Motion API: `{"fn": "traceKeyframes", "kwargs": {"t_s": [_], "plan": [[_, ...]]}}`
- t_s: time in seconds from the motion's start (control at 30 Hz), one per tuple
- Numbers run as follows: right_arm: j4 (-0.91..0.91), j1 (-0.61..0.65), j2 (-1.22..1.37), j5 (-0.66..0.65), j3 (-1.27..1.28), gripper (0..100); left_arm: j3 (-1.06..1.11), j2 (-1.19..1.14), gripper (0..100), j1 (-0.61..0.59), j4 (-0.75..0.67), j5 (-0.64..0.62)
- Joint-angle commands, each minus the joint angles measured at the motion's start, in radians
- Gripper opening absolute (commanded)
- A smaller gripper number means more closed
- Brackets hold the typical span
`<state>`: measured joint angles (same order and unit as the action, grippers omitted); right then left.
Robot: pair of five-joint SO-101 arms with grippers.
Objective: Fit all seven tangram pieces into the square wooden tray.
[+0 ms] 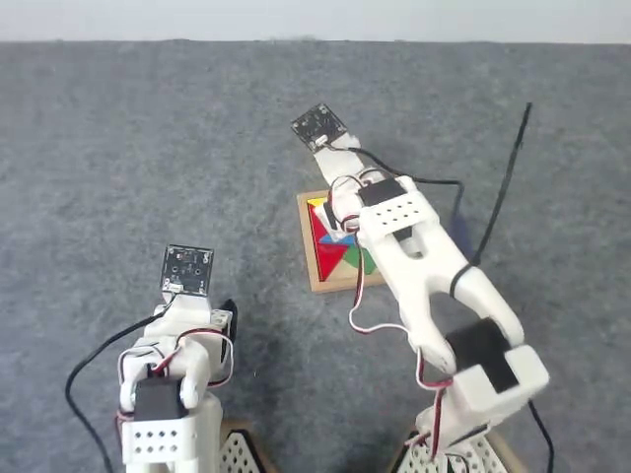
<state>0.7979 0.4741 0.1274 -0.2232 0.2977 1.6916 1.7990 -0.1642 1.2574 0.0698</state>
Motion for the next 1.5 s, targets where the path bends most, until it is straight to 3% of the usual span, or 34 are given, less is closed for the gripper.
{"fn": "traceKeyframes", "kwargs": {"t_s": [0.0, 0.23, 0.63, 1.17, 1.47], "plan": [[-0.013, -0.019, 0.074, 0.109, -0.087, 6.4, -0.008, 0.028, 15, 0.002, 0.009, 0.006], [0.048, -0.022, 0.232, 0.321, -0.221, 14.7, -0.008, 0.028, 15, 0.002, 0.009, 0.006], [0.153, -0.018, 0.186, 0.334, -0.178, 11.9, -0.008, 0.028, 15, 0.002, 0.009, 0.006], [0.033, -0.010, -0.030, 0.264, 0.110, 11.8, -0.008, 0.028, 15, 0.002, 0.009, 0.006], [0.039, 0.107, -0.061, 0.259, 0.112, 11.8, -0.008, 0.028, 15, 0.002, 0.009, 0.006]]}}
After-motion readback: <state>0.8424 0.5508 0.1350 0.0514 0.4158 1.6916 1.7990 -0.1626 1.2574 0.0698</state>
